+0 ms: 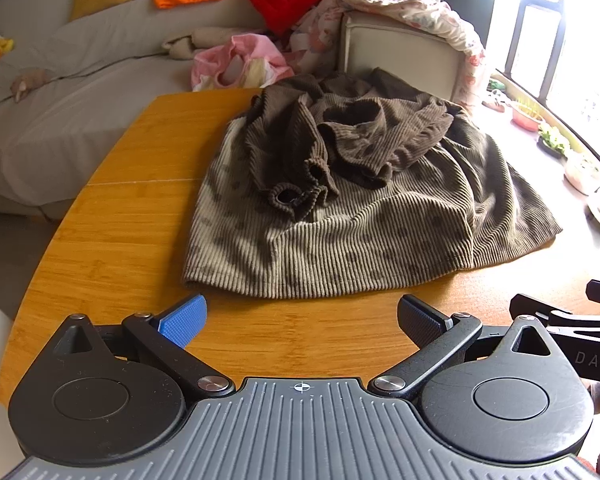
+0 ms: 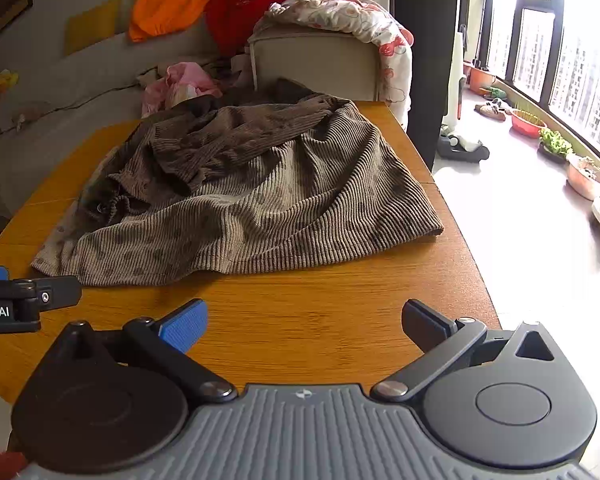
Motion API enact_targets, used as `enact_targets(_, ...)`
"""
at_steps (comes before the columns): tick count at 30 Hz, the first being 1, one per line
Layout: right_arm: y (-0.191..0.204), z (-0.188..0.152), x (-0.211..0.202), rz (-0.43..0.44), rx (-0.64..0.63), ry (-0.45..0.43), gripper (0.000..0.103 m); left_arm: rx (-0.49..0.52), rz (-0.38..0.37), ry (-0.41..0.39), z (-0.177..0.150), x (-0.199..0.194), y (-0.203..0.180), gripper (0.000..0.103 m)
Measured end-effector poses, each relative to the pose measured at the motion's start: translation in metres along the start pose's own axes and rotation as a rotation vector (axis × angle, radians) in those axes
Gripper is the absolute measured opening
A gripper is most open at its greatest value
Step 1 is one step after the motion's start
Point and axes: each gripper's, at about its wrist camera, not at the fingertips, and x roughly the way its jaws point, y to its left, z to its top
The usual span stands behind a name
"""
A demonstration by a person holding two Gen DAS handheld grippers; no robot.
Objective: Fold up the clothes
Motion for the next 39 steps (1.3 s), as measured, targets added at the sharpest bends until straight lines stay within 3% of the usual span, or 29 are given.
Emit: enact_targets(39, 0.0047, 0.0024, -0.0022, 0.004, -0.016, -0.006, 0.103, -0.001, 0.008, 0.028, -0.0012, 0.0053, 0.0011, 0.103)
